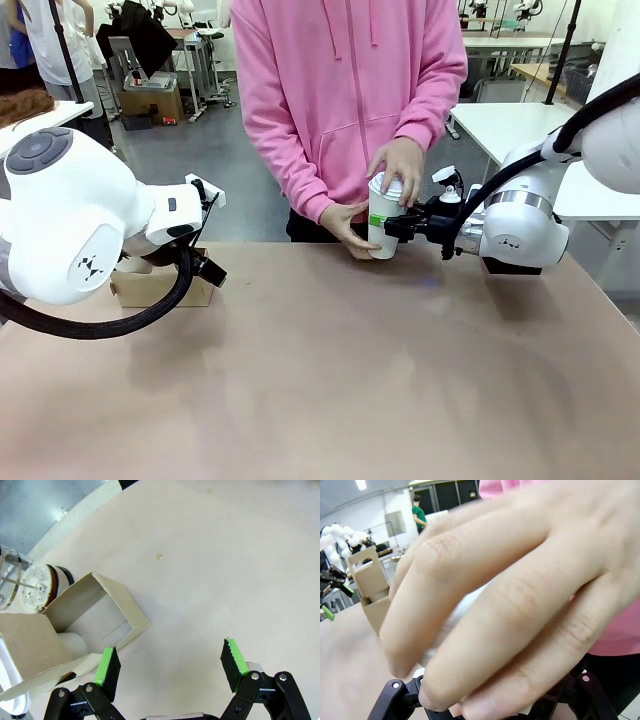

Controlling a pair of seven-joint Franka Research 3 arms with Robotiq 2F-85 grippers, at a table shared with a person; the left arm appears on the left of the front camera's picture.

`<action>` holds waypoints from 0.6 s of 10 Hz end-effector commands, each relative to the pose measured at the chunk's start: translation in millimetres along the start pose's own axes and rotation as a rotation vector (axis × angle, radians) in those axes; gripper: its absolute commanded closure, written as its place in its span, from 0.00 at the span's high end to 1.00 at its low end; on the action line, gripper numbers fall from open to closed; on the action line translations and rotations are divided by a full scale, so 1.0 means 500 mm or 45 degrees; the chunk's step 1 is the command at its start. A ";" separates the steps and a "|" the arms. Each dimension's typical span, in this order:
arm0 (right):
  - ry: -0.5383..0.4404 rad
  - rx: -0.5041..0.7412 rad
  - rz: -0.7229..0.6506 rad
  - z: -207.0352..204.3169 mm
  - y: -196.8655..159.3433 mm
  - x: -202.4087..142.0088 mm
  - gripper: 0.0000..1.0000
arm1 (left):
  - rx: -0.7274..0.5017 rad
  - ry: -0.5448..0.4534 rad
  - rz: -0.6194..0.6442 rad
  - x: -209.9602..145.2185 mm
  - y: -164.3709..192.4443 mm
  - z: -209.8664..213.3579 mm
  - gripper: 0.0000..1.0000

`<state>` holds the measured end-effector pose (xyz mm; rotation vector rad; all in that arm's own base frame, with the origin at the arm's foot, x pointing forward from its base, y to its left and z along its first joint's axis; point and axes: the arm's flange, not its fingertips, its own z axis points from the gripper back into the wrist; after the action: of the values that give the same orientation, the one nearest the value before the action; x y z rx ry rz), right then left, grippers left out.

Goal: Pour a drink into a cup and package it in a carrier.
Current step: When a person places the Paper Cup Lid on the 600 ml Paper Cup , lift the 600 ml Paper Cup.

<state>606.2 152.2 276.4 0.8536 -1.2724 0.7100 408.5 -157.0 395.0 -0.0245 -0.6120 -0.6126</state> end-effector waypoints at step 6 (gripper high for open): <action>-0.002 0.001 0.002 -0.001 0.003 0.004 0.80 | 0.000 -0.006 0.000 0.001 0.001 0.004 1.00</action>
<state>606.0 152.5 275.6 0.8543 -1.2707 0.7097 408.5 -157.0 395.0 -0.0245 -0.6120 -0.6126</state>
